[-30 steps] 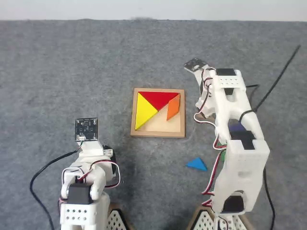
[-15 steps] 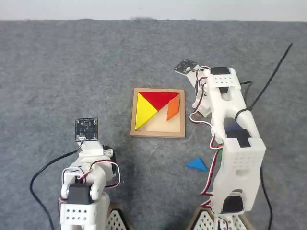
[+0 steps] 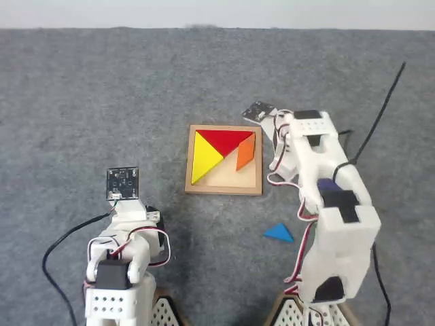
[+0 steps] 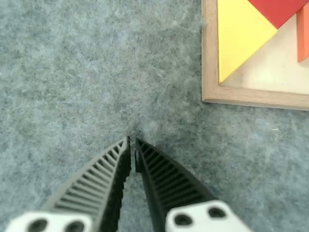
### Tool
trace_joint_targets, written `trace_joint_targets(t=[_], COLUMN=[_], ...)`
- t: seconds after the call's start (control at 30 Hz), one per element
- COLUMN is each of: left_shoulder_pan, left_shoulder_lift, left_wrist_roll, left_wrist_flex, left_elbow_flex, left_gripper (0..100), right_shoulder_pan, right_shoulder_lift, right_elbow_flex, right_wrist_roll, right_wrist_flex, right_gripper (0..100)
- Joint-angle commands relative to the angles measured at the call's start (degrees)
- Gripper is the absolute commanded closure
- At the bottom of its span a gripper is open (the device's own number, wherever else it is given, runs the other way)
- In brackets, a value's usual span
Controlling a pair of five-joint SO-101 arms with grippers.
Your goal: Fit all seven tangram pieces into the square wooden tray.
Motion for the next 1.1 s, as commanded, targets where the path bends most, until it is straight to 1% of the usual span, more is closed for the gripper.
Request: trace_joint_targets(t=[0.0, 0.1, 0.17, 0.37, 0.4, 0.47, 0.63, 0.8, 0.87, 0.93, 1.07], left_shoulder_pan=[-0.35, -0.35, -0.35, -0.35, -0.35, -0.35, -0.35, -0.35, -0.35, -0.35, -0.35], left_shoulder_lift=[-1.14, -1.14, -1.14, -1.14, -1.14, -1.14, -1.14, -1.14, -1.14, -1.14, -1.14], left_wrist_roll=[-0.88, -0.88, -0.88, -0.88, -0.88, -0.88, -0.88, -0.88, -0.88, -0.88, -0.88], left_wrist_flex=[0.26, 0.26, 0.26, 0.26, 0.26, 0.26, 0.26, 0.26, 0.26, 0.26, 0.26], left_elbow_flex=[-0.75, -0.75, -0.75, -0.75, -0.75, -0.75, -0.75, -0.75, -0.75, -0.75, -0.75], left_gripper=[99, 99, 99, 99, 99, 99, 99, 99, 99, 99, 99], right_shoulder_pan=[-0.48, -0.48, -0.48, -0.04, 0.04, 0.13, -0.66, -7.25, -10.95, -13.76, -17.27], right_shoulder_lift=[-5.23, -5.41, -5.32, -5.85, -5.93, -7.08, -16.22, -26.24, -27.47, -27.03, -22.90], right_elbow_flex=[4.84, 5.27, 5.27, 5.19, 4.92, 3.25, 0.00, 2.37, 4.04, 5.45, 5.89], right_wrist_roll=[0.53, 0.44, 0.18, -6.42, -7.47, -10.11, -20.48, -34.64, -40.00, -45.01, -55.74], right_wrist_flex=[-3.30, -4.09, -4.26, -6.90, -7.08, -5.76, -0.84, 1.36, -0.57, -4.62, -11.74], right_gripper=[69.1, 69.3, 72.2, 96.6, 98.7, 98.9, 99.0, 99.0, 98.7, 98.7, 98.6])
